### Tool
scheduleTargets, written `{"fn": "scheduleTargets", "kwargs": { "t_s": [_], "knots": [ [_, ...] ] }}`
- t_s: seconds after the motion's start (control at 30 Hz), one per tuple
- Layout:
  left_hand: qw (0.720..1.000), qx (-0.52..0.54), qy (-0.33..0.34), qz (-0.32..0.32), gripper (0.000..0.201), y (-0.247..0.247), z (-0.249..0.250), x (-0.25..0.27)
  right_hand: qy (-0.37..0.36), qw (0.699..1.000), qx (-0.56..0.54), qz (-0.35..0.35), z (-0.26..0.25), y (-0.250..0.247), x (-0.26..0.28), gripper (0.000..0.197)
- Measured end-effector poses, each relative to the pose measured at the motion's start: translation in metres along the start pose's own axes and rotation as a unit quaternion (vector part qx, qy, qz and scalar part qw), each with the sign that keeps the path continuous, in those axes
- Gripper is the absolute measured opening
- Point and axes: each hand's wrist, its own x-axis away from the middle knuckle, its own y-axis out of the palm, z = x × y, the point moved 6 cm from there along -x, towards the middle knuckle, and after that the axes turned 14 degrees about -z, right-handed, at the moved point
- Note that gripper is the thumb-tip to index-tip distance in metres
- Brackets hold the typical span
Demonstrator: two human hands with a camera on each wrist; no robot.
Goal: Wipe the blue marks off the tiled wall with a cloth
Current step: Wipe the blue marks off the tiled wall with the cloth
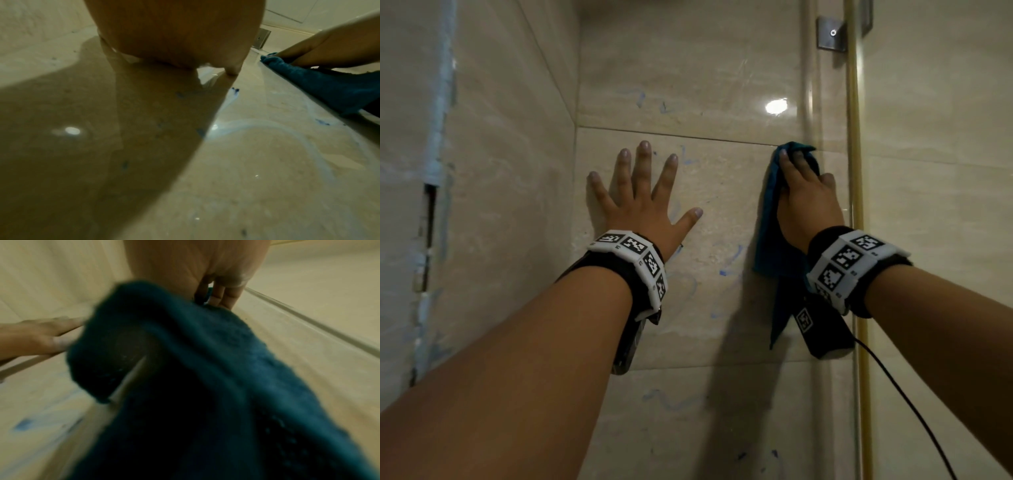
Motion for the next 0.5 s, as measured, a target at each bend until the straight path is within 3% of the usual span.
{"fn": "scheduleTargets", "kwargs": {
  "t_s": [0.23,0.4,0.5],
  "knots": [
    [1.000,0.001,0.004,-0.004,0.084,0.000,0.000,0.000,-0.017,1.000,-0.004,0.024,-0.005,0.019,0.020,0.058],
    [1.000,0.001,0.002,-0.007,0.084,0.000,0.000,0.001,0.027,0.998,-0.038,0.029,0.006,0.015,0.015,0.056],
    [1.000,0.002,0.003,-0.009,0.083,0.000,0.000,0.001,0.014,0.999,-0.027,0.029,-0.002,0.020,0.021,0.055]
  ]
}}
